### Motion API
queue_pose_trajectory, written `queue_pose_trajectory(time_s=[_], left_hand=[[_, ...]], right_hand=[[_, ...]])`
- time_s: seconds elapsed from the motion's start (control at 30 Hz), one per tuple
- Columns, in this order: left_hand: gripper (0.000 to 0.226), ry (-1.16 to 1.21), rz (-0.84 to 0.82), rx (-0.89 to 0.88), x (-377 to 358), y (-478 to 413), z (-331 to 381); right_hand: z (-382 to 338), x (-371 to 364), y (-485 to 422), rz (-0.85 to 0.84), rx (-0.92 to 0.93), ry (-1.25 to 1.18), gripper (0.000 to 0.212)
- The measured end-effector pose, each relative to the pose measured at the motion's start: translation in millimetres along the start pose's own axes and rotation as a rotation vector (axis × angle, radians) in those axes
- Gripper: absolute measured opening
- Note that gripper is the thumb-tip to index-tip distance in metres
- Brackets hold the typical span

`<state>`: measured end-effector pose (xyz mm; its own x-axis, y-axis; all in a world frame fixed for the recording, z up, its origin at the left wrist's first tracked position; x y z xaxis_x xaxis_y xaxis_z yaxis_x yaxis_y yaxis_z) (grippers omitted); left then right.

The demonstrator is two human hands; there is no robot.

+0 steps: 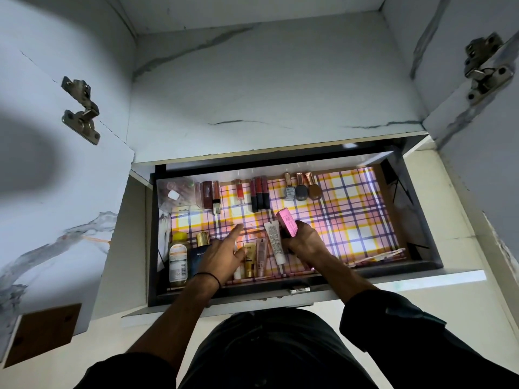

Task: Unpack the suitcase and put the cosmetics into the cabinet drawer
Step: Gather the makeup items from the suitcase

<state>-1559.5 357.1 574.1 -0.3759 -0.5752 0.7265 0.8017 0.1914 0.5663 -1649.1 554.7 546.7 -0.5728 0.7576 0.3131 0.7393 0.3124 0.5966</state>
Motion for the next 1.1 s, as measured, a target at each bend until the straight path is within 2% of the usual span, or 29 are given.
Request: queue_pose_trajectory(time_s=[0.07, 0.2, 0.33, 0.47, 0.7, 0.9, 1.0, 1.1], left_hand=[[0.057, -0.071, 0.054, 0.085, 3, -1, -4], [0.051, -0.147, 0.03, 0.141, 4, -2, 2], [0.054, -0.137, -0.017, 0.143, 1, -5, 11], [0.055, -0.109, -0.024, 0.107, -2, -2, 14], [0.051, -0.026, -0.003, 0.07, -1, 1, 10], [0.046, -0.004, 0.024, 0.054, 1, 2, 11], [0.044, -0.011, 0.094, -0.052, 6, -2, 24], [0.052, -0.006, 0.071, -0.153, 1, -15, 39]], right_hand=[[-2, -2, -1, 0.002, -0.008, 0.018, 0.032], [-12, -9, -1, -0.006, -0.001, 0.176, 0.03], [-12, -16, 1, -0.022, -0.033, 0.223, 0.045], [-11, -23, 6, -0.008, -0.114, 0.213, 0.05], [-11, -20, 7, 0.056, -0.212, 0.208, 0.032], [-14, -18, 5, -0.034, -0.243, 0.218, 0.029], [-9, -6, 5, 0.008, -0.242, 0.172, 0.021], [1, 9, 7, 0.076, -0.228, 0.062, 0.012]])
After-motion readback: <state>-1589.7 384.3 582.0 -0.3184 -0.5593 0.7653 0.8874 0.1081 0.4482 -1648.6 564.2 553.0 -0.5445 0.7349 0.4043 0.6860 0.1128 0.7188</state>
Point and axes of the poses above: each hand's wrist, its own y-axis away from the middle knuckle, its own x-axis out of the back of the hand, z = x × y, the point moved 4 cm from there along -y, towards the middle knuckle, and after that the axes turned 4 degrees about -y, right-handed, at the moved point
